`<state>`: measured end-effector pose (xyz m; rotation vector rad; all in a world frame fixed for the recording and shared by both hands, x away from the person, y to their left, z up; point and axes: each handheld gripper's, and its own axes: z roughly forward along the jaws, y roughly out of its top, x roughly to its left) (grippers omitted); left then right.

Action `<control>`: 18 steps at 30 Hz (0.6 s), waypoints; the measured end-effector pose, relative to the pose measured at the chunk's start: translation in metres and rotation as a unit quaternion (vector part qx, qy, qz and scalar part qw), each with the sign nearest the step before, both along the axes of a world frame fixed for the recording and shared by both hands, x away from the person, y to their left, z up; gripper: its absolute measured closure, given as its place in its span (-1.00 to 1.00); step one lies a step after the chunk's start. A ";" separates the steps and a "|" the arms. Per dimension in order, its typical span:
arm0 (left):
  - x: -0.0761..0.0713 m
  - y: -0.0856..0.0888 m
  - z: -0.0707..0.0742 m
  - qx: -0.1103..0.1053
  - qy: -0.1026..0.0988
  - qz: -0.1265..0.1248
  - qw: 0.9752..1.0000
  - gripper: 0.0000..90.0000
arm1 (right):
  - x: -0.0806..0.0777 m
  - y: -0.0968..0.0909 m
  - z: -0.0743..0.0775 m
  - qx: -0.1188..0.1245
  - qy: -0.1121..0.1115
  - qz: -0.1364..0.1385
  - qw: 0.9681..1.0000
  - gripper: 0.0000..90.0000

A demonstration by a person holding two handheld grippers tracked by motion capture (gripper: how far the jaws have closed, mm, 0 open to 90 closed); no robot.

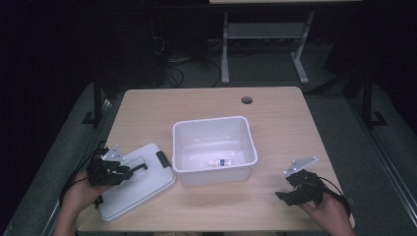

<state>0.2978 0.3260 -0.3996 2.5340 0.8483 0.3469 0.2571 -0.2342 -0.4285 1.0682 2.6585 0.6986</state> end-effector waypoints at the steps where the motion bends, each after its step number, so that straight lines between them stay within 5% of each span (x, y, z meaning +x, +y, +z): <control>1: 0.001 0.000 0.000 0.001 -0.001 -0.001 1.000 0.55 | 0.000 0.000 0.000 0.001 0.002 -0.001 1.000 -0.25; 18: 0.011 -0.001 0.004 -0.002 0.014 -0.011 1.000 0.74 | -0.003 -0.001 -0.012 0.015 0.001 -0.004 1.000 -0.26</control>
